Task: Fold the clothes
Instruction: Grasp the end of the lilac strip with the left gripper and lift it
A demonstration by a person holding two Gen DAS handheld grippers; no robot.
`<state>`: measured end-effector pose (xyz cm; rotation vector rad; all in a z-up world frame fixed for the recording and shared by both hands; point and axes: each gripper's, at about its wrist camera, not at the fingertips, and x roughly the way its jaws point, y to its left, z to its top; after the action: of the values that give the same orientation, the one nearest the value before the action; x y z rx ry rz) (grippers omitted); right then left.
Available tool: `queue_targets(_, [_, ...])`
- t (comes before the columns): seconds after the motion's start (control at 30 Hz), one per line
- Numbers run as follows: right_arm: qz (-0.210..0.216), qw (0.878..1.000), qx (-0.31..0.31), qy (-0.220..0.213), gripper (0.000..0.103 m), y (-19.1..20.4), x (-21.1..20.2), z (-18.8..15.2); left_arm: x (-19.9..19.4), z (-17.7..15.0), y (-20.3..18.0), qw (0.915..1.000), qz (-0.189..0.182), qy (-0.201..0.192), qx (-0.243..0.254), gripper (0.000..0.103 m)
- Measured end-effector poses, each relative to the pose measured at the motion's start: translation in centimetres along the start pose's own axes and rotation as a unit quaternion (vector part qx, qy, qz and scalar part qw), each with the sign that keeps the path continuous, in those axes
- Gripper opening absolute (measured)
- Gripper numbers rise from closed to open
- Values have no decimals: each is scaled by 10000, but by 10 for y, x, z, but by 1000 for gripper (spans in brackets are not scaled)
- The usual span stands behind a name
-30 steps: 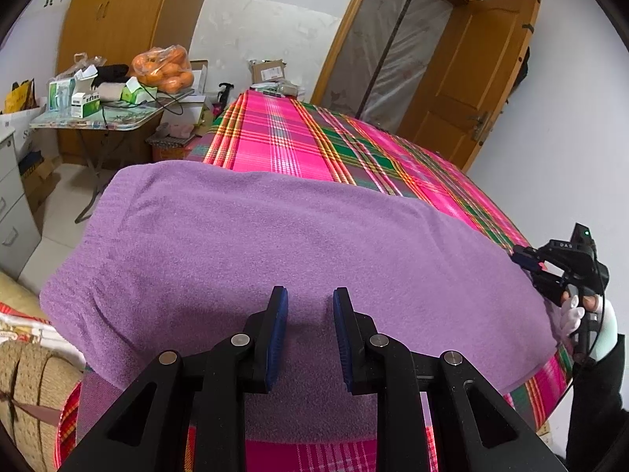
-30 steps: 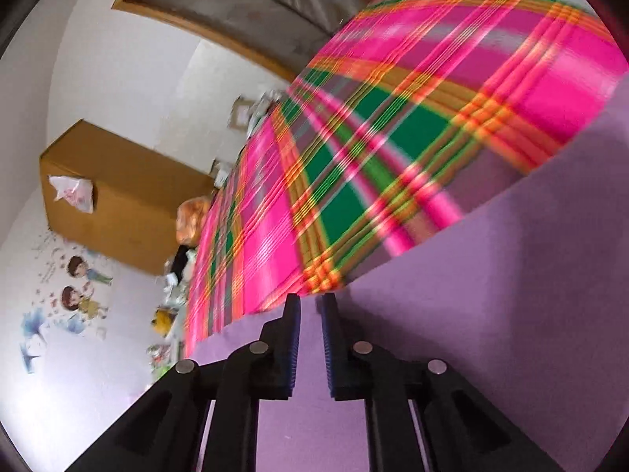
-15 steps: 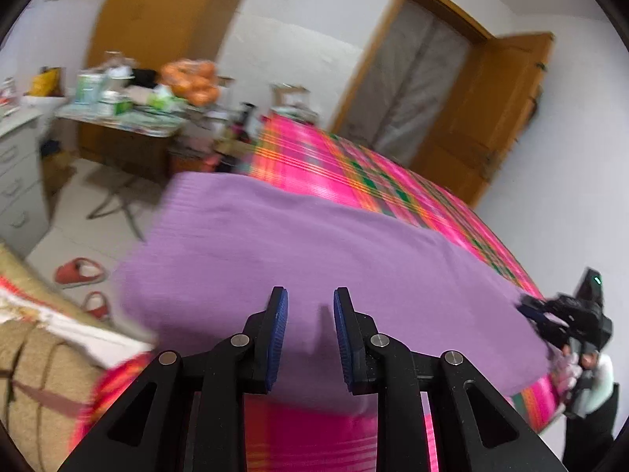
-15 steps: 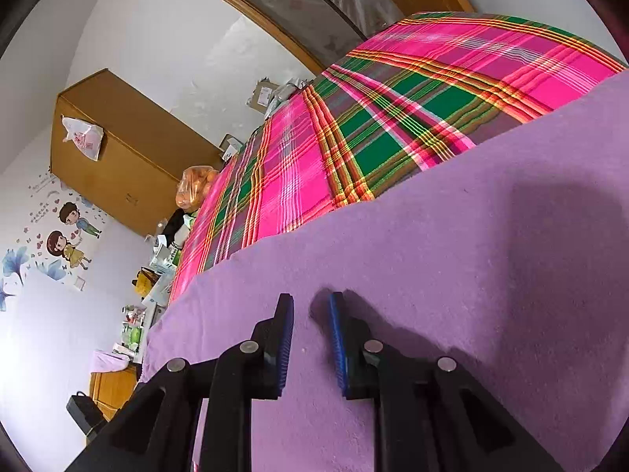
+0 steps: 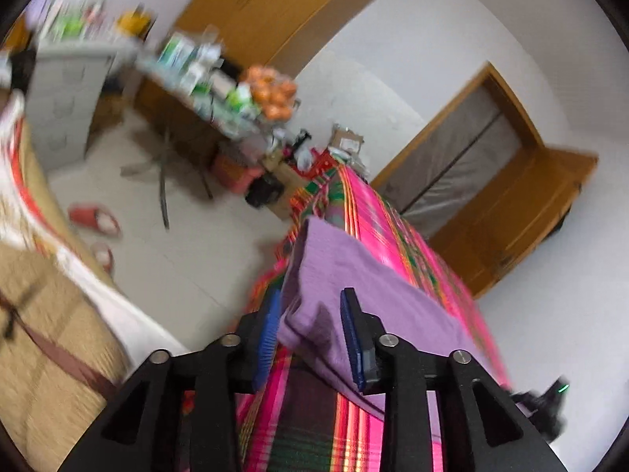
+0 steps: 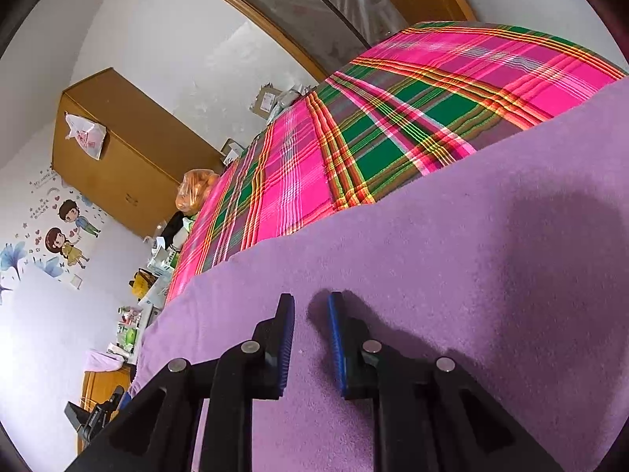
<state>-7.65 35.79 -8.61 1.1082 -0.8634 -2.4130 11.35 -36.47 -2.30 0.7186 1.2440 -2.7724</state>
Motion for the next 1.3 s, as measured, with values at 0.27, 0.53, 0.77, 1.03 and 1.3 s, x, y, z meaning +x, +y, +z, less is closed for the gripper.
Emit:
queue_targets(0.27, [43,10000,22,-24,18,-2,-1,0,12,-6,22,9950,-346,243,-905,48])
queue_targets(0.53, [44,10000,27,-42,18,-2,-2,-1,23,-13,20,9927,-456,357,-1057,58])
queue_targets(0.77, [37,10000,27,-60,18,-1,-3,-2,29,-7,18,9903,-499,357,-1250,58])
queue_targets(1.03, [115,9999,81,-84,18,-3,-4,-2,33,-4,7,9931,-356,157,-1104,31])
queue_targets(1.3, [234,9996,150,-106,18,-8,-6,-2,26,8,-10,9961,-423,5,-770,24])
